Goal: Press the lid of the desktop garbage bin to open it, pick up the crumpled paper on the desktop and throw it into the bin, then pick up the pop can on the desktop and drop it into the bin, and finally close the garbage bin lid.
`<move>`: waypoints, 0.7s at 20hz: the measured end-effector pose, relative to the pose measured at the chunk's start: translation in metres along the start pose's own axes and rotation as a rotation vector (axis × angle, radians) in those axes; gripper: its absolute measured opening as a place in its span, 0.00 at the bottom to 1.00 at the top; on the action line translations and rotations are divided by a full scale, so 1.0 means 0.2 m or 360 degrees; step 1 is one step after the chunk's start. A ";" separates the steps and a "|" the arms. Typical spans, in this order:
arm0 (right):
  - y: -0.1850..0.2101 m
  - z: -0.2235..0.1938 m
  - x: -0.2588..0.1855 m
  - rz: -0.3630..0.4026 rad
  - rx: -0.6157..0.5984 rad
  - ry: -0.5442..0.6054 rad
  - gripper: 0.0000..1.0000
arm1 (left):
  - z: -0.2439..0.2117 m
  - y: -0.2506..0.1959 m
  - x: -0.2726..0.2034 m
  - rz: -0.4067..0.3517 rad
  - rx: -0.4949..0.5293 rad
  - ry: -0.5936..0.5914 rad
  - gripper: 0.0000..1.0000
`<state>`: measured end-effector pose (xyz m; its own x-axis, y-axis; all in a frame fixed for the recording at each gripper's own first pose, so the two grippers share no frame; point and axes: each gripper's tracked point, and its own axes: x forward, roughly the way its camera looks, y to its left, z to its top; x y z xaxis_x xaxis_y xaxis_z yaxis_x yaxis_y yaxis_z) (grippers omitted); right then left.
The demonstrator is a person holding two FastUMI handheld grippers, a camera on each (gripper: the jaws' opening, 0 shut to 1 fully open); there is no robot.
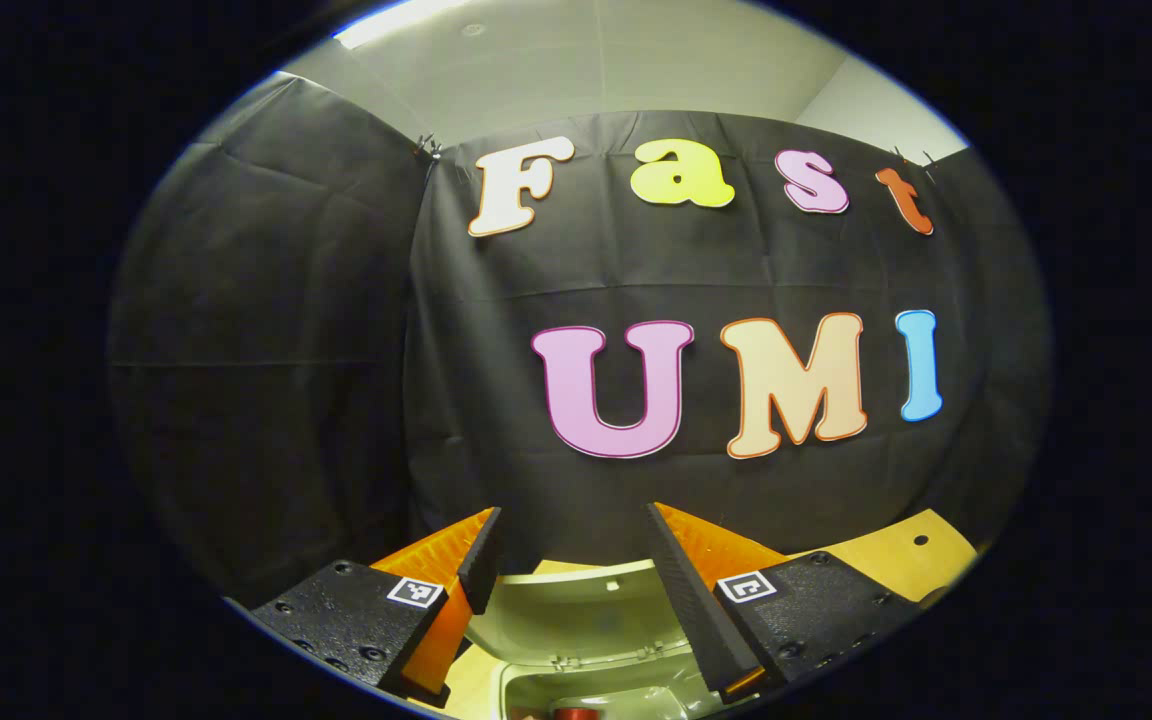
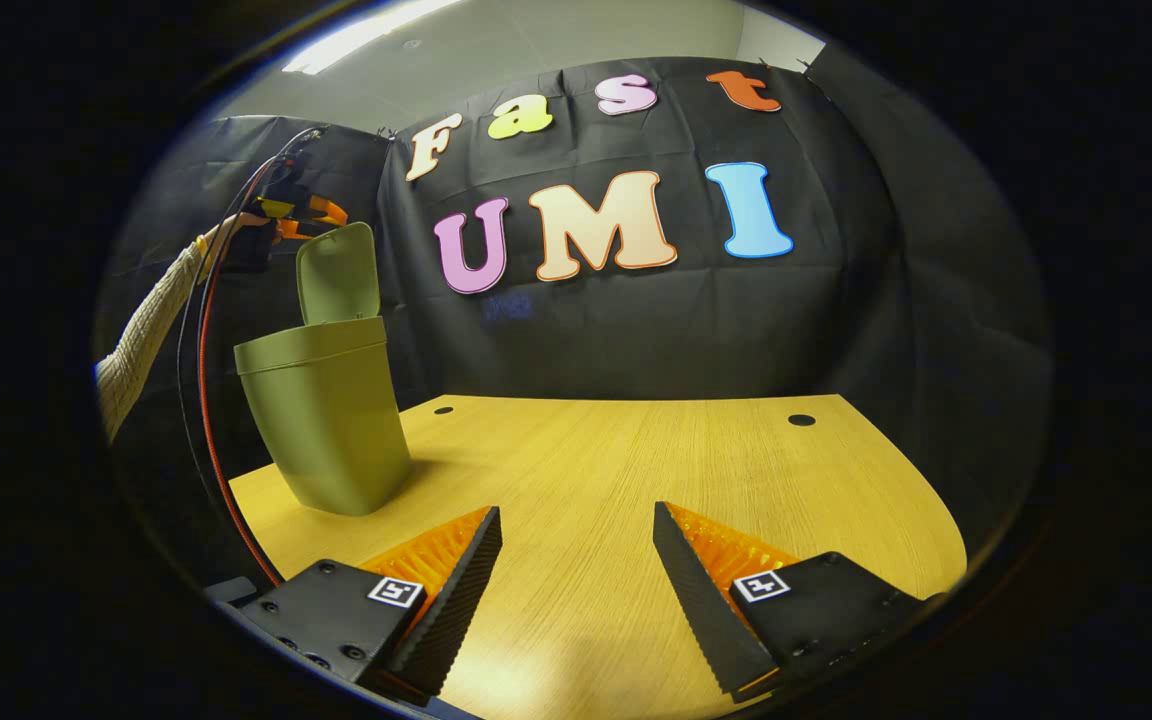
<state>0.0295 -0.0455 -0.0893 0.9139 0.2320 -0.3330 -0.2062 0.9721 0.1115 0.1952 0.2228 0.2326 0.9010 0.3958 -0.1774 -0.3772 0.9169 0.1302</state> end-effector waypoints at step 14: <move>0.03 -0.02 -0.01 0.0014 0.0002 0.0026 0.96 | -0.10 -0.08 -0.22 -0.0135 -0.0097 -0.0030 0.85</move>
<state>0.0246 -0.0402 -0.0909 0.9063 0.2411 -0.3471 -0.2137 0.9700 0.1158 0.1579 0.1919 0.2195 0.9339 0.3161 -0.1670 -0.3112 0.9487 0.0557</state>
